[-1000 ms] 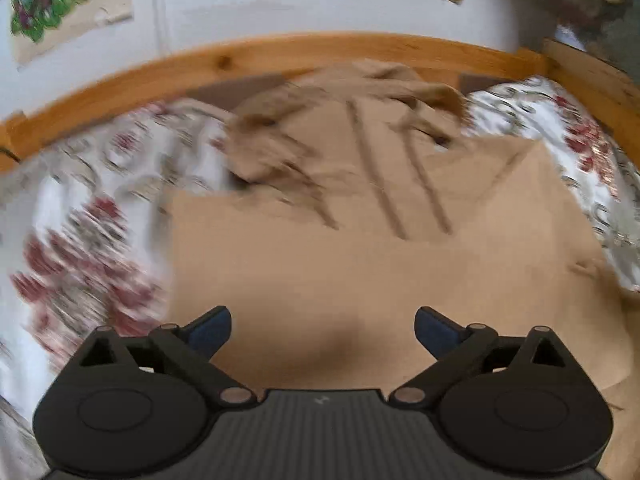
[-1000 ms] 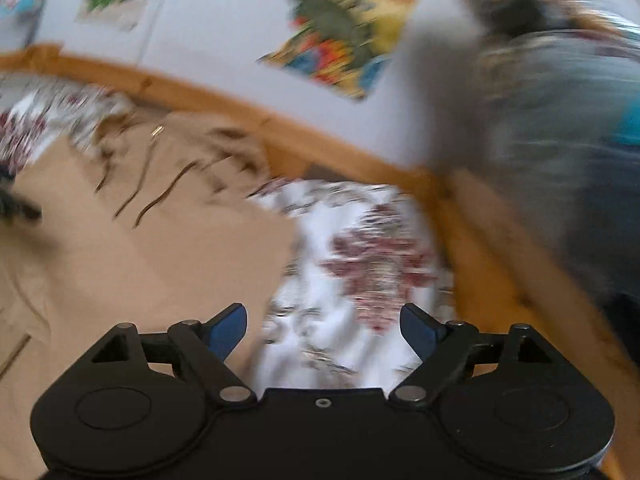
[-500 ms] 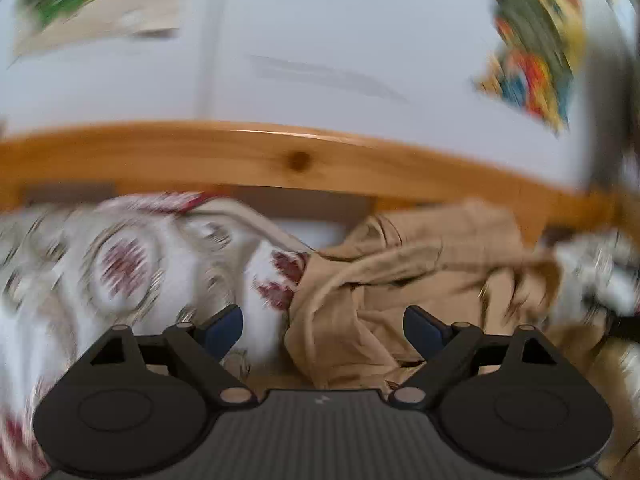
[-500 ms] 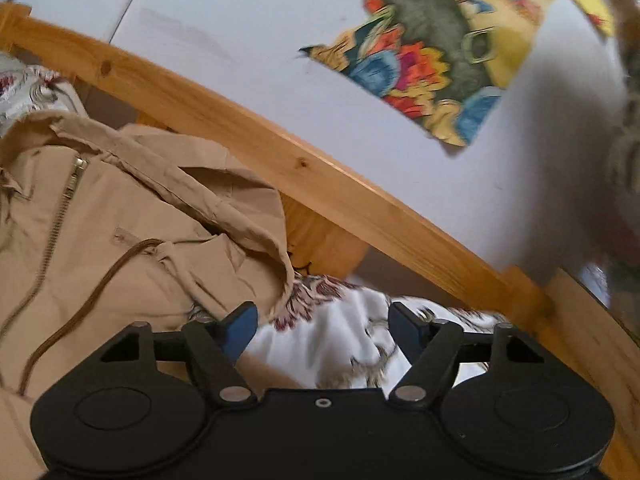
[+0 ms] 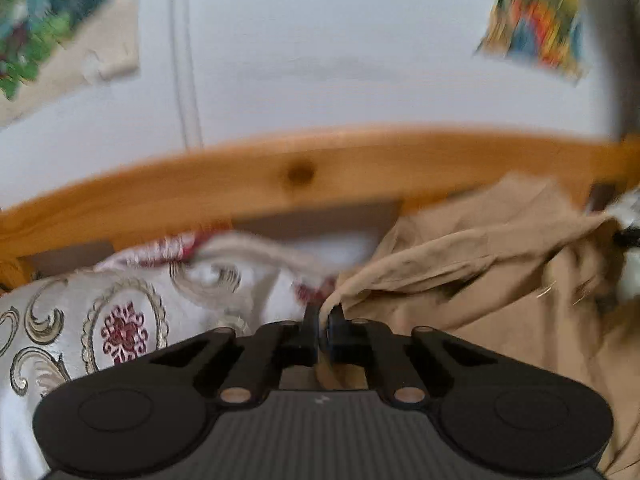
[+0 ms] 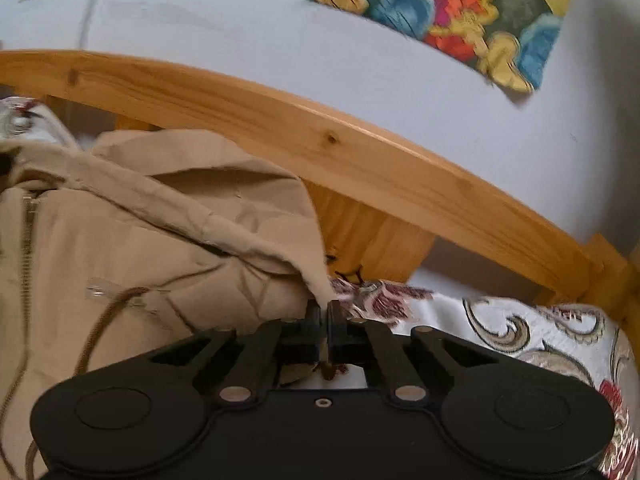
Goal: Fold large clothes
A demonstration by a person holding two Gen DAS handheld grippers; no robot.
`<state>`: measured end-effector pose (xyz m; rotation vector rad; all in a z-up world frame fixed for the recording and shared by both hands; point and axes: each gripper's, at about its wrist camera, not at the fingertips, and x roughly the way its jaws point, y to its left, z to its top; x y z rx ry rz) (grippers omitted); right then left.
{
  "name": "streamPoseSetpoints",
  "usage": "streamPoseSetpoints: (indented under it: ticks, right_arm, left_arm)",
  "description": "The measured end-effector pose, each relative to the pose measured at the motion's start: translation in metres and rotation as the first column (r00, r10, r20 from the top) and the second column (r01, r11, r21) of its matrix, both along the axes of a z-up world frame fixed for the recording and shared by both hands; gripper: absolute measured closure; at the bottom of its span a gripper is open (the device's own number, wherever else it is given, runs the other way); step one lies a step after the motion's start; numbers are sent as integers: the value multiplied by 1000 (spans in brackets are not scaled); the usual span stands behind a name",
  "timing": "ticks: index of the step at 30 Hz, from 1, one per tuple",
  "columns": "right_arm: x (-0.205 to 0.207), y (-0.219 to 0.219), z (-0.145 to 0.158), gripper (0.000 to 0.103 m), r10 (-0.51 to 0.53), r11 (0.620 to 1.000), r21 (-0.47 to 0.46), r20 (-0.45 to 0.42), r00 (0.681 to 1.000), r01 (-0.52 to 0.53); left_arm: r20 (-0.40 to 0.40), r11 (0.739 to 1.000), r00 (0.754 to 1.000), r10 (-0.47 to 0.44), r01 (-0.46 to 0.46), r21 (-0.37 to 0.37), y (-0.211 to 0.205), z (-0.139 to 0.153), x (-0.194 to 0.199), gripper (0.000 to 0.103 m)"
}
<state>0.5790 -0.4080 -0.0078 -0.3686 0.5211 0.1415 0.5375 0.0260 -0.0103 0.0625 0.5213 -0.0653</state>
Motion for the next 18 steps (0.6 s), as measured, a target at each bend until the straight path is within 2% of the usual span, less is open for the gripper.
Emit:
streamPoseSetpoints:
  ticks: [2,4,5,7,8,9,12,14,15,16,18]
  right_arm:
    - [-26,-3,2,101,1,1000,31,69,998,-3]
    - [-61,1,6,102,-9,994,105,164,986,-8]
    - [-78,11,3,102,-5,992,122,208,978,-21]
    - [-122,11,2,102,21,993,109,276,961,-53]
    - [-135,13,-3,102,37,993,97,277,960,-66]
    - [-168,-1,-11,101,55,993,88,259,964,-80]
    - [-198,-19,-38,101,68,995,56,155,986,-78]
    - [-171,16,-67,101,60,996,62,105,993,-66]
    - [-172,18,-72,101,60,994,86,82,995,-67]
    - [-177,9,-73,100,56,993,101,65,996,-62]
    - [-225,-52,-58,95,36,992,124,24,999,-38]
  left_arm:
    - [121,999,992,23,-19,-35,1,10,-31,100]
    - [218,996,976,21,-1,-93,3,19,-63,100]
    - [260,996,966,5,20,-92,2,20,-80,100]
    - [295,995,954,-50,74,-70,0,16,-103,100]
    - [286,993,955,-83,104,-60,0,9,-112,100]
    - [266,991,958,-112,128,-45,-1,2,-119,100]
    - [186,985,967,-174,170,34,0,-26,-131,100]
    - [134,980,971,-196,190,61,-1,-38,-134,100]
    - [100,975,971,-219,213,64,0,-43,-133,100]
    - [91,971,969,-232,225,74,1,-47,-133,100]
    - [46,956,959,-281,276,97,0,-51,-131,100]
